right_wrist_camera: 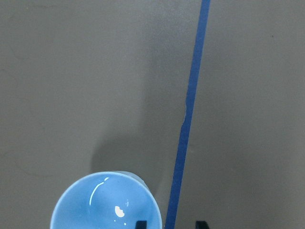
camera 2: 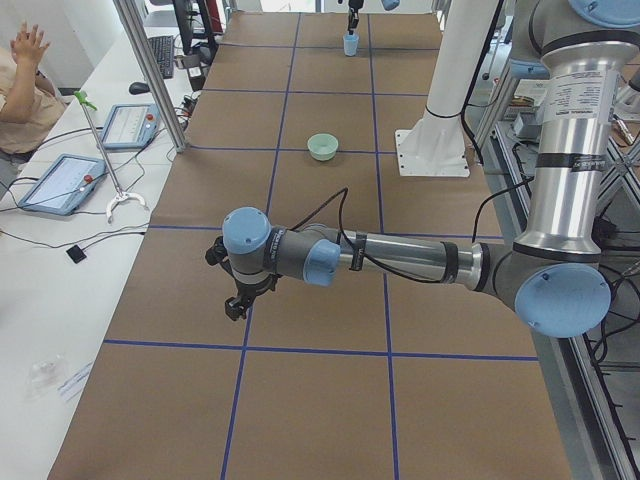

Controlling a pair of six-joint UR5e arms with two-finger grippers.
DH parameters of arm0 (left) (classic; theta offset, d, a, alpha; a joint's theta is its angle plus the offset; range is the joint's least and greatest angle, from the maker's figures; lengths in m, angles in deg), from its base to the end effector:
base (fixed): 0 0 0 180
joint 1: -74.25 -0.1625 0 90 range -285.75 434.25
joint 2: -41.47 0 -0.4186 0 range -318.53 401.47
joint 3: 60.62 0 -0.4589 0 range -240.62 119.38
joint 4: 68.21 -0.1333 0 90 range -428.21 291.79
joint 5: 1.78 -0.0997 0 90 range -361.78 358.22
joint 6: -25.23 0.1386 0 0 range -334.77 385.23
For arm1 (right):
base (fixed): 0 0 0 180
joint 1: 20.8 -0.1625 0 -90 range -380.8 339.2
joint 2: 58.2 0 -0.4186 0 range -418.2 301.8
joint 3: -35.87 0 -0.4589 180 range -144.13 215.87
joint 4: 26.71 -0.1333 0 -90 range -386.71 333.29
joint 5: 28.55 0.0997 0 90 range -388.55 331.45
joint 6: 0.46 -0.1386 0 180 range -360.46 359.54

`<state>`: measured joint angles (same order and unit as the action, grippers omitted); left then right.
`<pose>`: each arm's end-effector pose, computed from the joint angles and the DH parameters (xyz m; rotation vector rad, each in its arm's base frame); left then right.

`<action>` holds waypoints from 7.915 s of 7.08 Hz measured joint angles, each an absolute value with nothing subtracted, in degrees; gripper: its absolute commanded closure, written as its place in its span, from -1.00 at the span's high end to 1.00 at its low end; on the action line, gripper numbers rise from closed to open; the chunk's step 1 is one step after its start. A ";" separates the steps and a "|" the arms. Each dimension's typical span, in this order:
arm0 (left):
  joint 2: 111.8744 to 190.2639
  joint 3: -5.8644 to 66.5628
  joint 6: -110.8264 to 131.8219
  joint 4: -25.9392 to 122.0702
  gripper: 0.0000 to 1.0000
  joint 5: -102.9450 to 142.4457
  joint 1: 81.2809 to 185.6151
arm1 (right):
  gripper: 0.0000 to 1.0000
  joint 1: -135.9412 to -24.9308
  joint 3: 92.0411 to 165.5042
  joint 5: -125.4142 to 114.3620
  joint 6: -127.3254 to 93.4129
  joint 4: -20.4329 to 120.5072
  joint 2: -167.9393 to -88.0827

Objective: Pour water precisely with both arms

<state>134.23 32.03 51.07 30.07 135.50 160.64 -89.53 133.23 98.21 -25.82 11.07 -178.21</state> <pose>0.0061 -0.5969 0.6051 0.3849 0.7737 0.5807 -0.0821 -0.3497 0.7491 0.2091 -0.7724 -0.0980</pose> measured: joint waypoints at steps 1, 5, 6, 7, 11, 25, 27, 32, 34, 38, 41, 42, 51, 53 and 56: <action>134.21 32.02 51.07 30.11 1.00 135.50 160.65 | -0.08 -89.45 133.08 98.27 -25.76 11.08 -177.98; 134.20 31.93 50.99 30.14 1.00 135.48 160.65 | -1.00 -87.90 132.81 98.28 -24.96 11.17 -177.74; 134.20 31.95 50.93 30.14 1.00 135.47 160.65 | -1.00 -87.46 132.81 98.28 -24.48 11.17 -177.74; 134.21 31.98 50.91 30.14 1.00 135.48 160.76 | -1.00 -87.28 132.86 98.31 -24.13 11.15 -177.62; 134.25 31.01 49.78 29.99 1.00 135.22 163.82 | -1.00 -87.75 132.70 99.63 -24.08 11.70 -174.23; 131.55 33.67 26.20 24.44 1.00 135.41 168.49 | -1.00 -75.89 142.32 89.91 -44.15 59.92 -130.33; 131.59 33.37 26.20 24.50 1.00 135.41 168.47 | -1.00 -68.58 145.33 83.15 -51.80 74.19 -122.30; 131.65 32.90 26.19 24.25 1.00 135.41 168.47 | -1.00 -55.53 145.15 70.96 -62.91 94.65 -108.98; 131.60 32.77 26.20 24.15 1.00 135.41 168.47 | -1.00 -52.51 143.71 68.27 -64.83 101.48 -104.17; 131.49 32.46 26.19 24.00 1.00 135.41 168.47 | -1.00 -48.77 135.67 65.37 -68.39 108.13 -95.74; 131.49 31.82 26.25 24.08 1.00 135.42 168.47 | -1.00 -46.99 128.98 65.06 -70.67 112.12 -89.06; 131.53 31.54 26.27 24.18 1.00 135.42 168.47 | -1.00 -46.68 125.58 65.06 -71.03 112.35 -86.87; 131.65 29.83 26.37 24.51 1.00 135.54 168.39 | -1.00 -44.21 104.29 60.84 -71.29 120.66 -73.46; 131.65 29.51 26.37 24.51 1.00 135.57 168.39 | -1.00 -44.12 100.34 60.46 -71.29 121.75 -71.07; 131.63 28.96 26.41 24.51 1.00 135.59 168.38 | -1.00 -43.89 92.87 60.07 -71.29 122.45 -67.06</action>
